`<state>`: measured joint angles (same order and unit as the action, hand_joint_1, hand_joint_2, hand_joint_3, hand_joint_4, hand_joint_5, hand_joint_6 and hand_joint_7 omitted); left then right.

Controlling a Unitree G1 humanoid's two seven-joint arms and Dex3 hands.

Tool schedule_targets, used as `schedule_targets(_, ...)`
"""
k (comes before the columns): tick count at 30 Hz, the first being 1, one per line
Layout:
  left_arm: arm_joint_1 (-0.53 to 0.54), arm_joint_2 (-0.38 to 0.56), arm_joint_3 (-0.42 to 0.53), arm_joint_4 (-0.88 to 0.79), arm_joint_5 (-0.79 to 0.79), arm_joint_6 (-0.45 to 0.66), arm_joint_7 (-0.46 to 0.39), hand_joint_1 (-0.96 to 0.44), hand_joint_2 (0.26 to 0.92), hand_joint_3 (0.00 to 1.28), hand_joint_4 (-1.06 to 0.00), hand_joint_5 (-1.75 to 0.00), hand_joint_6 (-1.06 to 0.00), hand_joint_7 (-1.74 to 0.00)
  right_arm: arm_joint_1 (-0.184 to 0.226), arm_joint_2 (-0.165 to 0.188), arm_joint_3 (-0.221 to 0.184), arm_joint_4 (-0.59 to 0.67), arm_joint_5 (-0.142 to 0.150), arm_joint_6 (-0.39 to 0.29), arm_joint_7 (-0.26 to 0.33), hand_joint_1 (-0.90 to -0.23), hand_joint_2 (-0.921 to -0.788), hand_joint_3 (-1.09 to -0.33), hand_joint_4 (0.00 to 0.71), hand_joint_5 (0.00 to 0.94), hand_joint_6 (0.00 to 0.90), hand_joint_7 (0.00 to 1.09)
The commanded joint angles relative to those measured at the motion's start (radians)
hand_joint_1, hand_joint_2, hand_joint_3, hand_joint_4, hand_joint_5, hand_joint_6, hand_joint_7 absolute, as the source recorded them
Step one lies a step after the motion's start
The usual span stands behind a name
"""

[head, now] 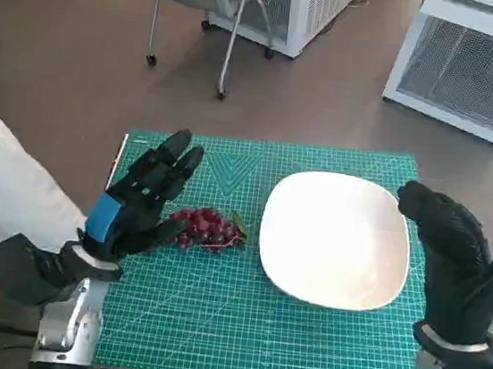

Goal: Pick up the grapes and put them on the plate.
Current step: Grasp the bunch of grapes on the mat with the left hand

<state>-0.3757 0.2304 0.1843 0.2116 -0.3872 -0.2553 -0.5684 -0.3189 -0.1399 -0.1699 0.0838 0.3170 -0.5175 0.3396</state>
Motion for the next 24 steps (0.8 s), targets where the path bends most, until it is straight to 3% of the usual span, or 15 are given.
schedule_targets(1,-0.012,0.015,-0.001,-0.006,0.017,-0.016,-0.002,-0.46,0.896,0.02,-0.27,-0.03,-0.35,-0.07,0.005,0.001,0.003,0.019,0.008,0.004,0.011,-0.534,-0.921,-0.559,0.461,0.0,0.131,0.53)
schedule_targets(24,-0.014,0.009,0.0,-0.012,0.005,-0.006,-0.007,-0.46,0.903,0.01,-0.29,-0.03,-0.33,-0.09,0.004,0.004,0.002,0.02,0.013,0.002,0.017,-0.536,-0.921,-0.558,0.454,0.0,0.126,0.54)
